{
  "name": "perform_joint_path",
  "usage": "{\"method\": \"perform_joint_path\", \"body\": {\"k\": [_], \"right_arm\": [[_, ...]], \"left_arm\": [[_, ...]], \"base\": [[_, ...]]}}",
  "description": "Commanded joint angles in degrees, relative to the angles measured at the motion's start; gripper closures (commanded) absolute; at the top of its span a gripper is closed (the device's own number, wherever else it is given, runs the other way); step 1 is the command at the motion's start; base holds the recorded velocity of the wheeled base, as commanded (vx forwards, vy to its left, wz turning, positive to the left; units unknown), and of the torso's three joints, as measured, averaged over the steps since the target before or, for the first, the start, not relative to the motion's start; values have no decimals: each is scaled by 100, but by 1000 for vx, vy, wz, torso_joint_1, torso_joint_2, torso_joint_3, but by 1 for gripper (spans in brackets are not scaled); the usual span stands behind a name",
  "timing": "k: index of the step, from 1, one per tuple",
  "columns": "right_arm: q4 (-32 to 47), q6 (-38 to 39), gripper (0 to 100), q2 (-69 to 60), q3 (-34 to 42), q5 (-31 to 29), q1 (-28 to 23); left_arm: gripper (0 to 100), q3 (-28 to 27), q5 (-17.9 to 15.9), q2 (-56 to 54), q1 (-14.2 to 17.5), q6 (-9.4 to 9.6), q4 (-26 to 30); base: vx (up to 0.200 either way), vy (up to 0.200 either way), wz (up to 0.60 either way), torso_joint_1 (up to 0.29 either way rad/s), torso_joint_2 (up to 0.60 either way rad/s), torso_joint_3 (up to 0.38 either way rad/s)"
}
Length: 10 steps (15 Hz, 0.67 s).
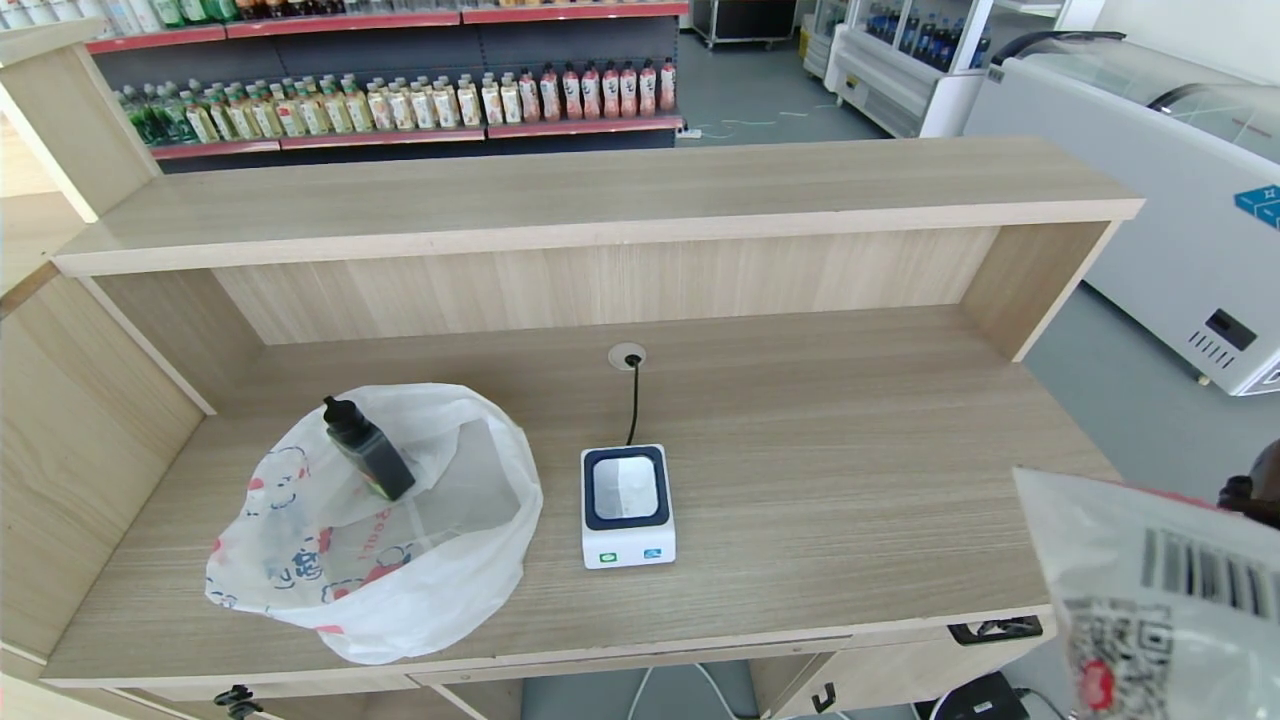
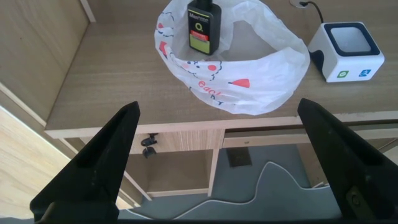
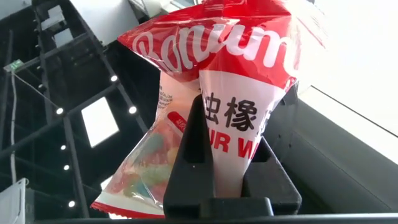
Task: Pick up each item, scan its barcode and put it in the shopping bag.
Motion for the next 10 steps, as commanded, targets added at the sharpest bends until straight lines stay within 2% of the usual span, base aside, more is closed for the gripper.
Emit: {"method": "perform_joint_path", "body": {"k": [1,10], "right_arm": [[-37,-458,100,-88,-76,6,-30],[25,-458,100,-220,82,14,-4]], "left_arm": [[0,0,-1,-2,2,5,9],[0,0,-1,-2,2,5,0]], "base": [[0,0,0,0,0,0],[0,0,0,0,0,0]]}}
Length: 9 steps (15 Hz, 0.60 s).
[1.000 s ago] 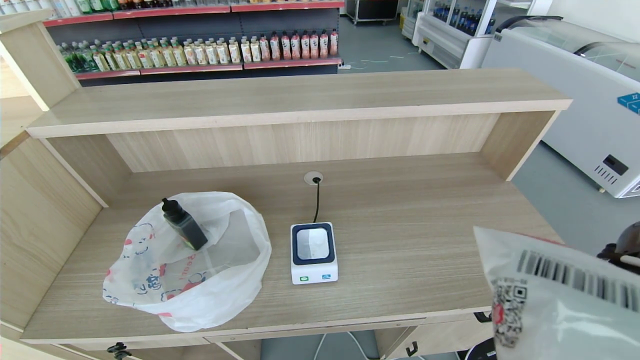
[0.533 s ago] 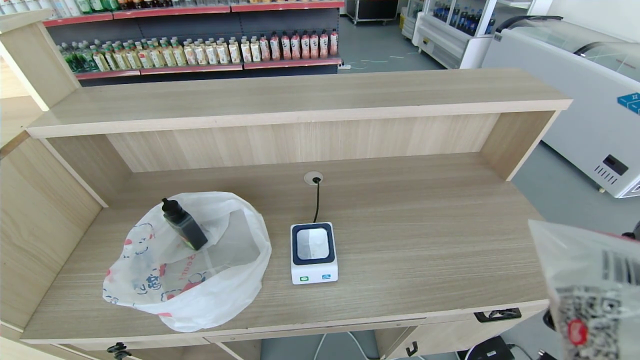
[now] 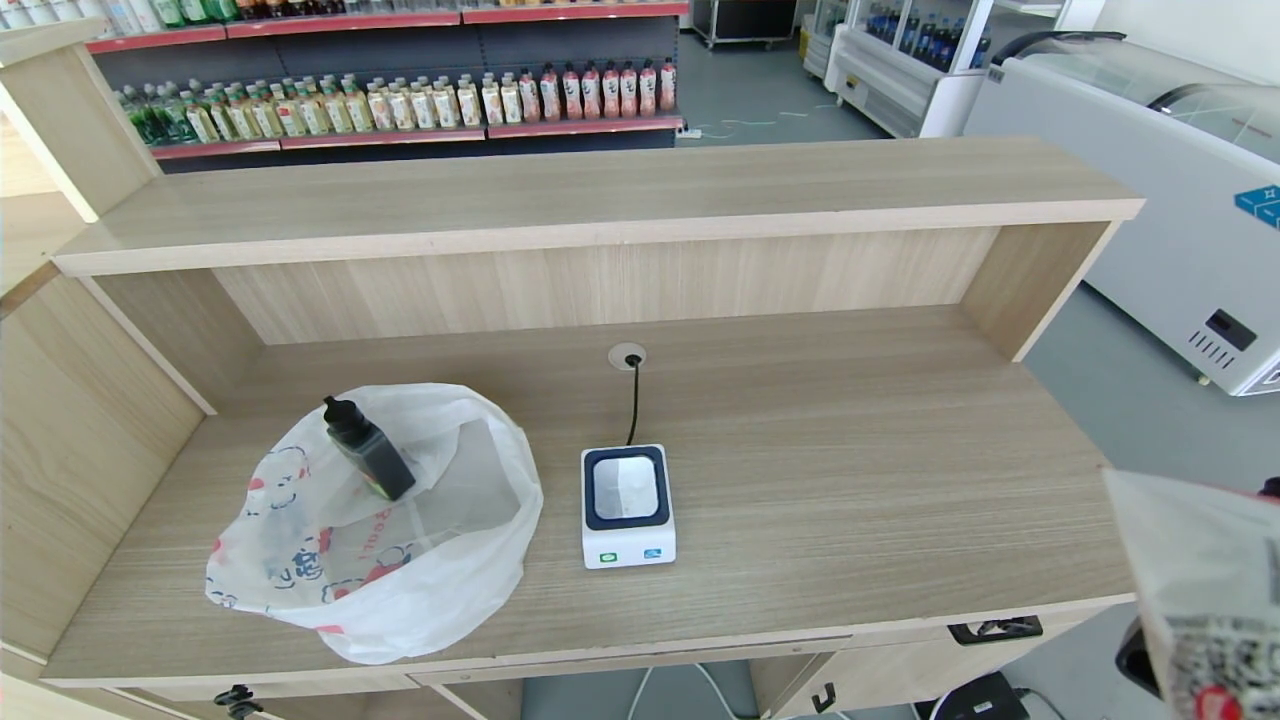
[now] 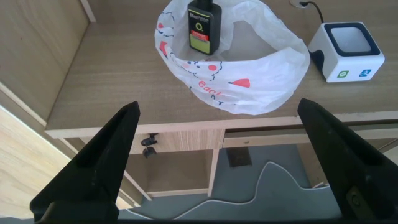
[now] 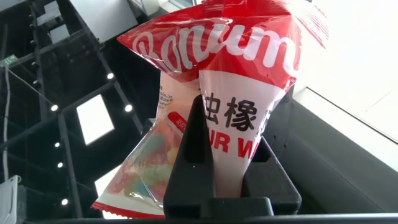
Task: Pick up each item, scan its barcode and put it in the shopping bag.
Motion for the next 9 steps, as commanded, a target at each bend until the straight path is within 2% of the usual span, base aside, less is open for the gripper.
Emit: {"method": "perform_joint_path", "body": {"k": [1,4,9], "right_arm": [[-2,-458,100,-10,2,1,4],[-2,-458,100,-10,-34,-8,154],[-2,-458,100,-72,10,-8,84]], "left_arm": [[0,0,-1,-2,2,-6,0],[0,0,-1,-2,2,-6,0],[0,0,-1,-2,2,-6,0]], "base": [[0,0,0,0,0,0],[0,0,0,0,0,0],[0,0,0,0,0,0]]}}
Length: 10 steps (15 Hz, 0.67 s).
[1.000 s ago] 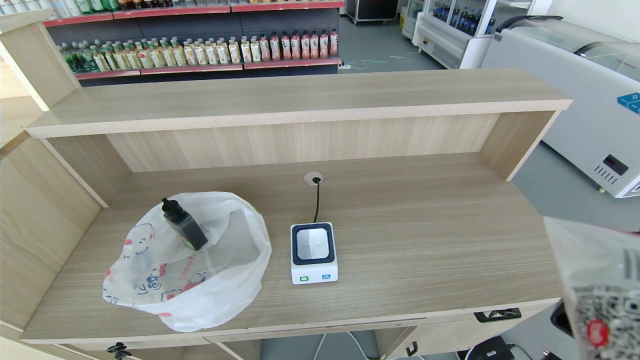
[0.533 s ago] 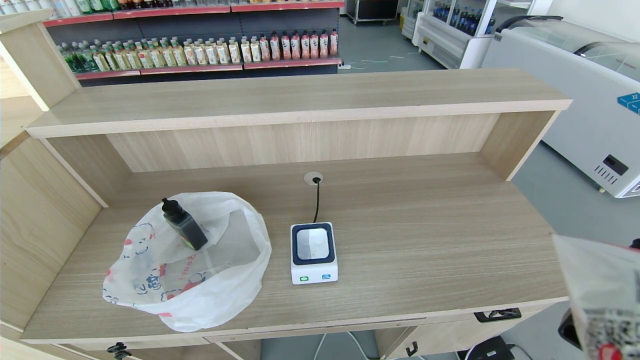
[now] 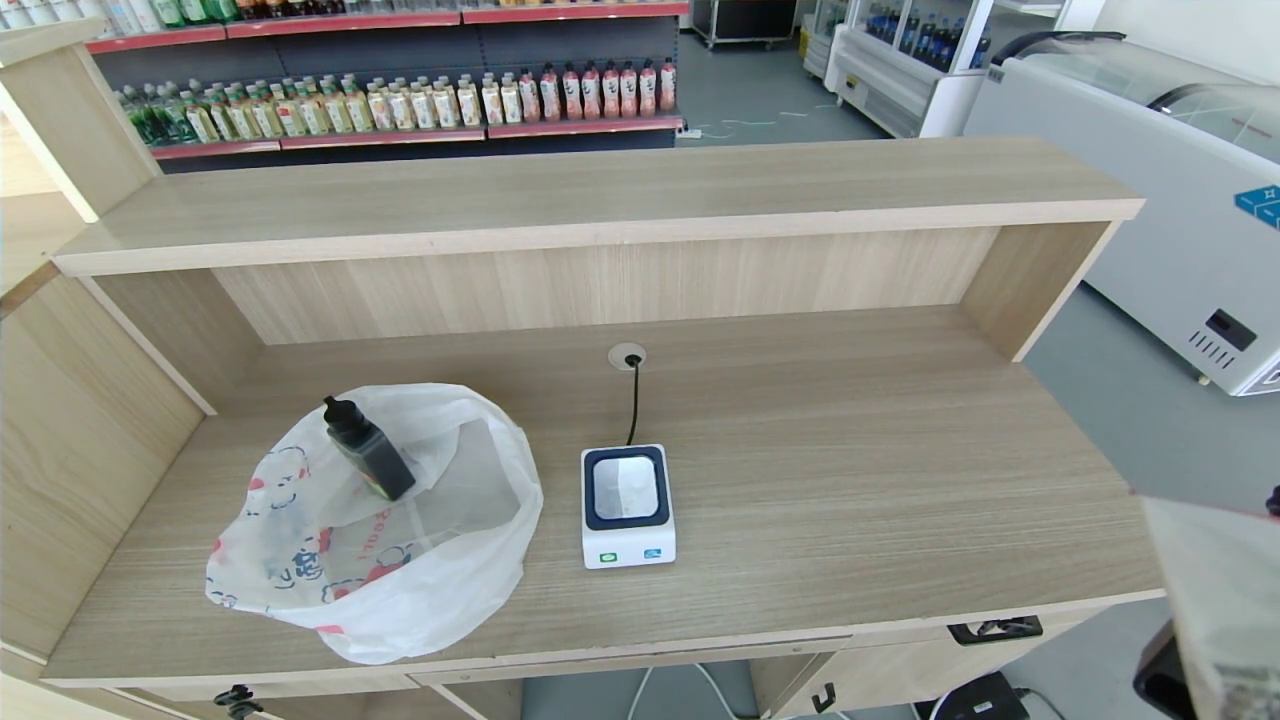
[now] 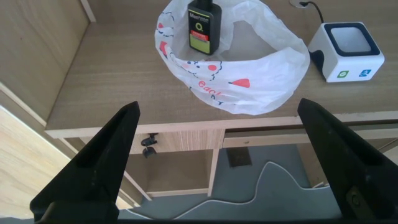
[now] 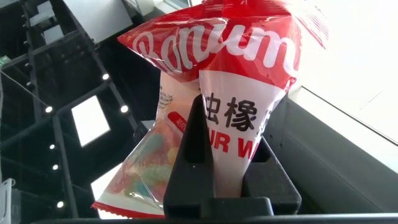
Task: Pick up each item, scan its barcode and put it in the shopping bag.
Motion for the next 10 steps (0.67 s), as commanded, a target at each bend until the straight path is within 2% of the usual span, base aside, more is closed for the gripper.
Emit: {"method": "perform_joint_path", "body": {"k": [1,10], "right_arm": [[-15,-458,100,-16,-28,-8,-39],[-6,-458,100,-112,34,-8,-65]], "left_arm": [[0,0,0,-2,2,-4,0],[0,0,0,-2,2,5,0]], "base": [[0,0,0,0,0,0],[0,0,0,0,0,0]]}}
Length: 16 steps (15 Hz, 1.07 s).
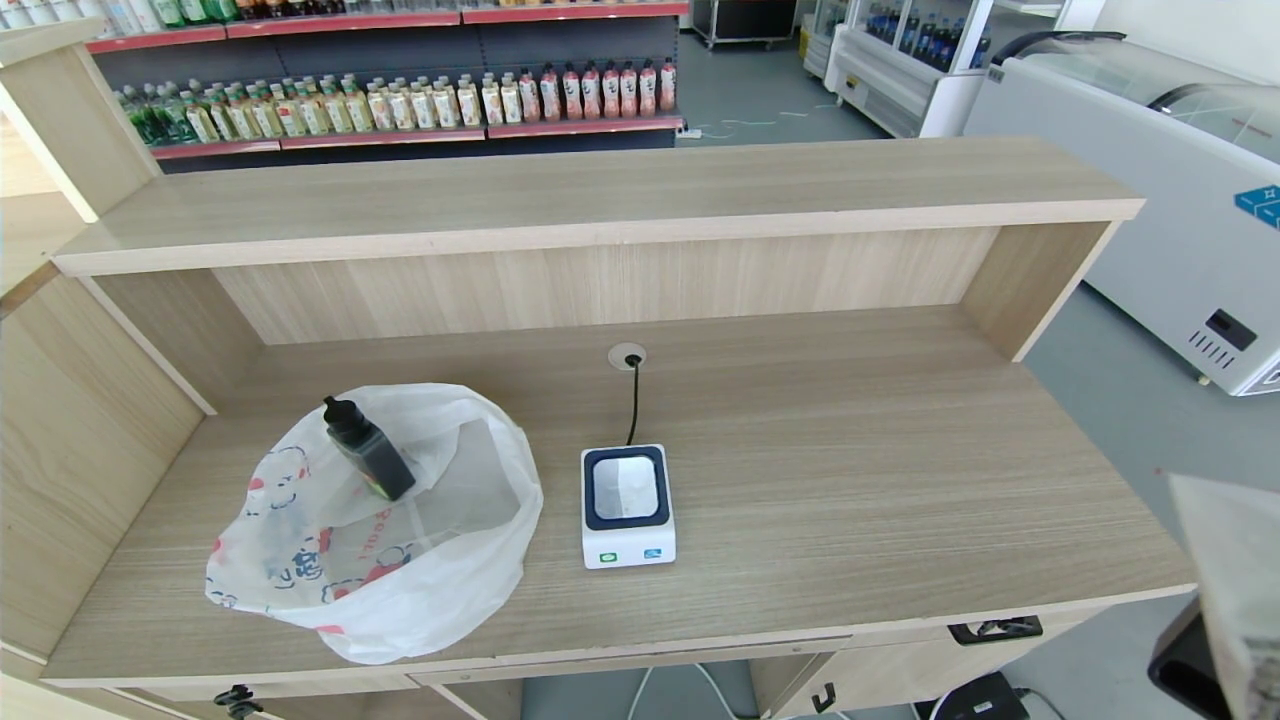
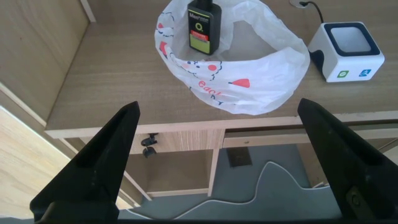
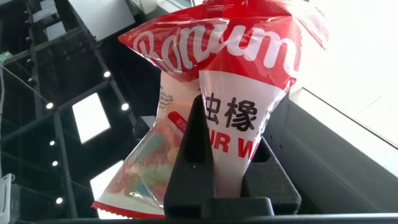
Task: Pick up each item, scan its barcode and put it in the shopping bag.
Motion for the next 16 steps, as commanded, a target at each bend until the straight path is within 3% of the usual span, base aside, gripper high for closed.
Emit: {"method": "perform_joint_path", "body": {"k": [1,5,7,9,11,14,16], "right_arm": [[-2,-458,100,-64,84,3,-16],[147,-458,100,-73,-74,-586,-60],[147,-458,100,-231,-768,-770,-95],[139,-458,100,-451,-900,-1913,-253],[59,-458,100,-513,-891,-2959,-16],[-723,432,100,-513,-715,-5543,-7],[-776,1346,100,-539,-636,-7257,-16]], "left_arm": [[0,0,0,-2,2,-9,0],[0,0,0,-2,2,0,0],[0,0,0,-2,2,-9,0],[0,0,0,-2,2,0,0],[0,0,0,-2,2,-9,0],[0,0,0,-2,2,0,0],[0,0,0,-2,2,0,0]], "base": [[0,0,0,0,0,0],[0,0,0,0,0,0],[0,0,0,0,0,0],[0,0,0,0,0,0],[0,0,0,0,0,0],[0,0,0,0,0,0],[0,0,0,0,0,0]]}}
